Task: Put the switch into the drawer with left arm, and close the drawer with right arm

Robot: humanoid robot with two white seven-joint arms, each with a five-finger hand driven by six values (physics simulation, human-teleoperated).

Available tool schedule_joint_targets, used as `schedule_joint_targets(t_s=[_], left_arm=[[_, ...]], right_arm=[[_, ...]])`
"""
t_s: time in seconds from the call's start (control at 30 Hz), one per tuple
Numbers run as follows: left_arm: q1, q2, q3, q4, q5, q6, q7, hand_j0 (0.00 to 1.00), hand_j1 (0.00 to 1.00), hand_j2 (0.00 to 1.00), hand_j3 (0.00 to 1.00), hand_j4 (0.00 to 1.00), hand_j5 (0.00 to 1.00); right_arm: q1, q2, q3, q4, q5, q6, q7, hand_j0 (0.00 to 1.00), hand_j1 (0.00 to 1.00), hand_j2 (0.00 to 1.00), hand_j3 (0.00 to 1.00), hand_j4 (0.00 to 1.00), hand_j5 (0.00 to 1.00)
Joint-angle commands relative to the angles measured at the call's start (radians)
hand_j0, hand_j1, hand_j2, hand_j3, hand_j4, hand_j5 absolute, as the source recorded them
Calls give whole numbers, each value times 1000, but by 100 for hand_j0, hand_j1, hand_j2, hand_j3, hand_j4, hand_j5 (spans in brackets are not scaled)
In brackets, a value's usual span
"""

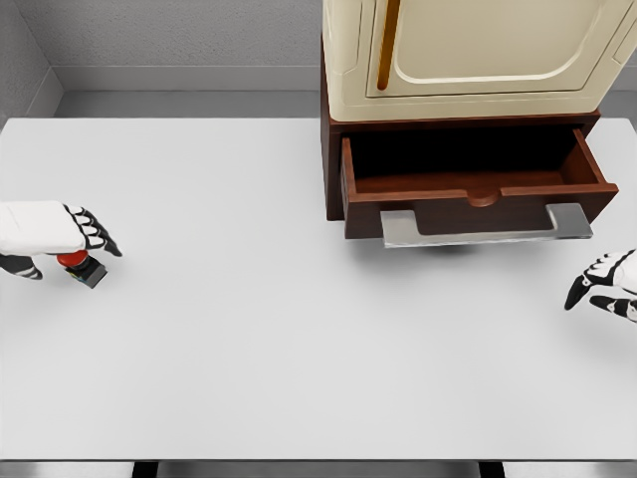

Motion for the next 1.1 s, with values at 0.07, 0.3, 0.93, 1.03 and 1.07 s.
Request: schedule_joint_targets(t_s=[0.07, 0.3, 0.93, 1.03, 1.07], left_arm=[[0, 1, 0, 0, -11, 2, 0, 80, 80, 80, 80, 80, 80], [0, 4, 0, -7, -11, 2, 0, 66, 66, 66, 66, 66, 66], [-35, 1, -1, -49, 18, 2, 10, 38, 38, 38, 38, 38, 38], [-72, -2, 0, -69, 60, 2, 10, 38, 38, 38, 38, 38, 38], [-83, -4, 0, -69, 75, 2, 10, 38, 38, 38, 38, 38, 38]], right_arm=[[-2, -1, 1, 0, -7, 3, 0, 50, 50, 50, 50, 50, 50], [-29, -20, 26, 0, -7, 3, 0, 50, 50, 50, 50, 50, 50], [-75, -29, 87, 0, -7, 3, 0, 50, 50, 50, 50, 50, 50], [-75, -29, 89, 0, -7, 3, 0, 50, 50, 50, 50, 50, 50], [-75, -29, 89, 0, -7, 3, 0, 50, 50, 50, 50, 50, 50]])
